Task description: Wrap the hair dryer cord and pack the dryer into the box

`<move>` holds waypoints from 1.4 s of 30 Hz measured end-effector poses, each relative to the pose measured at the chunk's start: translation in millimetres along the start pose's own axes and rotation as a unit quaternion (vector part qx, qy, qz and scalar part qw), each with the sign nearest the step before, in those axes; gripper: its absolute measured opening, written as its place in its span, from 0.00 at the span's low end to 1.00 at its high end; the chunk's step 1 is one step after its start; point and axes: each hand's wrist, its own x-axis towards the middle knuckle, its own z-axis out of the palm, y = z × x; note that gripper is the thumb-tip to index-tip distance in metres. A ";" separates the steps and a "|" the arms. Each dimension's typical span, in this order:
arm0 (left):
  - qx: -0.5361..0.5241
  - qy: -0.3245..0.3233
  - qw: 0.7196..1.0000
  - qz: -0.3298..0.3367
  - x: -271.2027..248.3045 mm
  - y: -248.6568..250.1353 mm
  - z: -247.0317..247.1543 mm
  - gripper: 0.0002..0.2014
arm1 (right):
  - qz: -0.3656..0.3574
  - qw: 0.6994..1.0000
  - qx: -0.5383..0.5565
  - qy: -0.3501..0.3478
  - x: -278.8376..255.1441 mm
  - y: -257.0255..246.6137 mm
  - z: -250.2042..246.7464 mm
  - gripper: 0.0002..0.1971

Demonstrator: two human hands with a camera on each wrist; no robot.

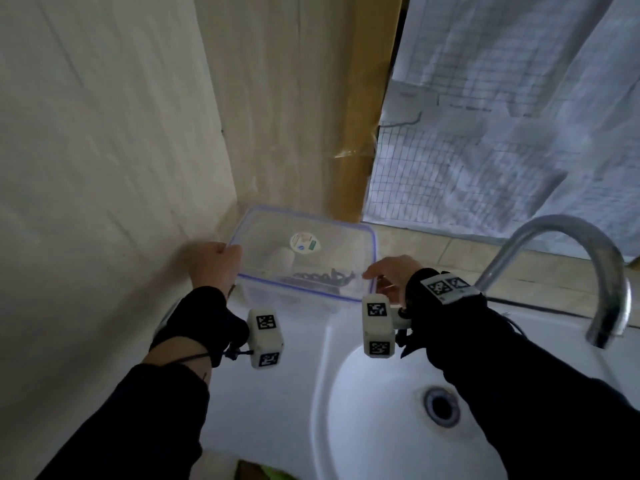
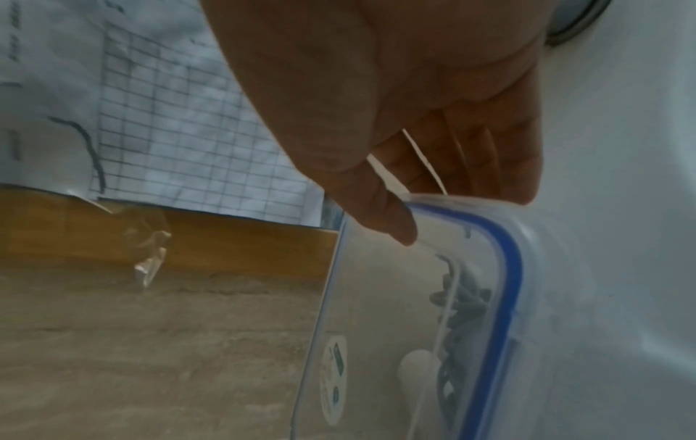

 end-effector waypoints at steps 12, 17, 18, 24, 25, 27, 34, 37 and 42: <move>-0.066 -0.004 0.996 -0.052 29.4 -26.1 22.1 0.05 | -0.016 0.998 0.059 -0.018 32.4 -0.2 16.5 0.09; -0.084 0.006 0.995 -0.060 26.4 -39.2 14.9 0.09 | -0.006 1.000 -0.017 -0.024 33.2 0.2 19.4 0.11; -0.071 0.006 0.995 -0.065 24.7 -40.2 12.6 0.11 | -0.005 0.999 -0.029 -0.025 32.1 0.1 19.6 0.11; 0.001 -0.003 1.000 -0.020 27.5 -43.8 10.6 0.08 | -0.011 0.996 -0.080 -0.029 28.2 -8.0 24.5 0.12; -0.006 -0.006 1.000 -0.011 27.4 -45.9 11.2 0.07 | -0.011 0.996 -0.084 -0.028 27.7 -8.9 24.6 0.12; -0.042 -0.008 0.999 -0.005 24.7 -47.4 11.2 0.05 | -0.003 0.996 -0.080 -0.028 28.0 -9.1 23.8 0.12; -0.096 -0.014 0.994 -0.044 20.3 -40.7 8.5 0.03 | -0.008 0.996 -0.078 -0.029 29.7 -7.8 26.1 0.14; -0.081 -0.009 0.995 -0.059 21.7 -44.0 9.4 0.04 | -0.002 0.996 -0.079 -0.030 29.0 -8.2 27.1 0.13; -0.056 -0.012 0.997 -0.049 18.9 -41.3 7.4 0.13 | 0.016 0.997 -0.064 -0.028 19.0 -11.8 25.2 0.14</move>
